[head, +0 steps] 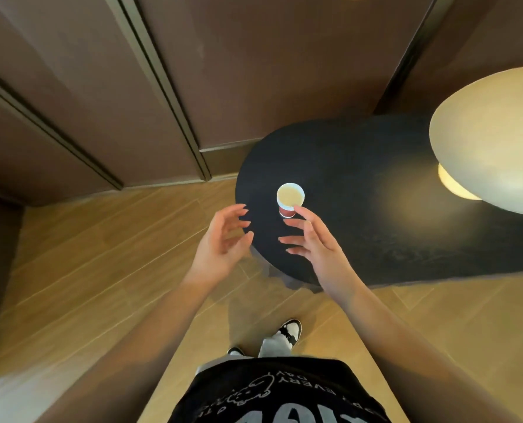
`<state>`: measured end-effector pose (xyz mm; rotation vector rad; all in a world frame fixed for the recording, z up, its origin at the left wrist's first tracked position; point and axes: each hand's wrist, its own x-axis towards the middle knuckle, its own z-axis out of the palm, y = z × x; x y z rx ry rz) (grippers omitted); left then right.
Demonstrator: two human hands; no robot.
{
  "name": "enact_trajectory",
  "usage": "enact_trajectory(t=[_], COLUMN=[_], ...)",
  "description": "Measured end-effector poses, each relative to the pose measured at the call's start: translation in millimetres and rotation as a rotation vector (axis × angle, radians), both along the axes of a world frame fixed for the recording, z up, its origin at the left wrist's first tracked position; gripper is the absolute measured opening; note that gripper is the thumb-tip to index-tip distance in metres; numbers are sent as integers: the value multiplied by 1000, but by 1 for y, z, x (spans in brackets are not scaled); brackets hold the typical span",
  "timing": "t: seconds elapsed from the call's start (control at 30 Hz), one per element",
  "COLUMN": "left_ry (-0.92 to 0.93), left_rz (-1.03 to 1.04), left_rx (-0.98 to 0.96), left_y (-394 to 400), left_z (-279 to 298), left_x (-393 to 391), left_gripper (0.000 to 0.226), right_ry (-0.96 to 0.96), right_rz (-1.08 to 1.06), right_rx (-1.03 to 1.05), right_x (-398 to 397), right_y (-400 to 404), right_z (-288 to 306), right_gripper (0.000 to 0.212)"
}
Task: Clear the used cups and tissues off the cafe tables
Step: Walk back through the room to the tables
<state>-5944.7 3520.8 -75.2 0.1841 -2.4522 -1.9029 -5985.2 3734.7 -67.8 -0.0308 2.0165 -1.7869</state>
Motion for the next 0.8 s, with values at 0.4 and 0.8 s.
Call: enact_trajectory(t=[0.4,0.8], left_ry=[26,27], left_rz=[342,695], left_rx=[122,86], left_y=[-93,-156], left_z=[8,23], left_x=[156,355], left_gripper=[40,34], right_ry=[30,74], right_rz=[298,650], right_rx=[2,-53], right_x=[88,200], right_y=[-100,-231], right_z=[17,42], right_gripper=[35,37])
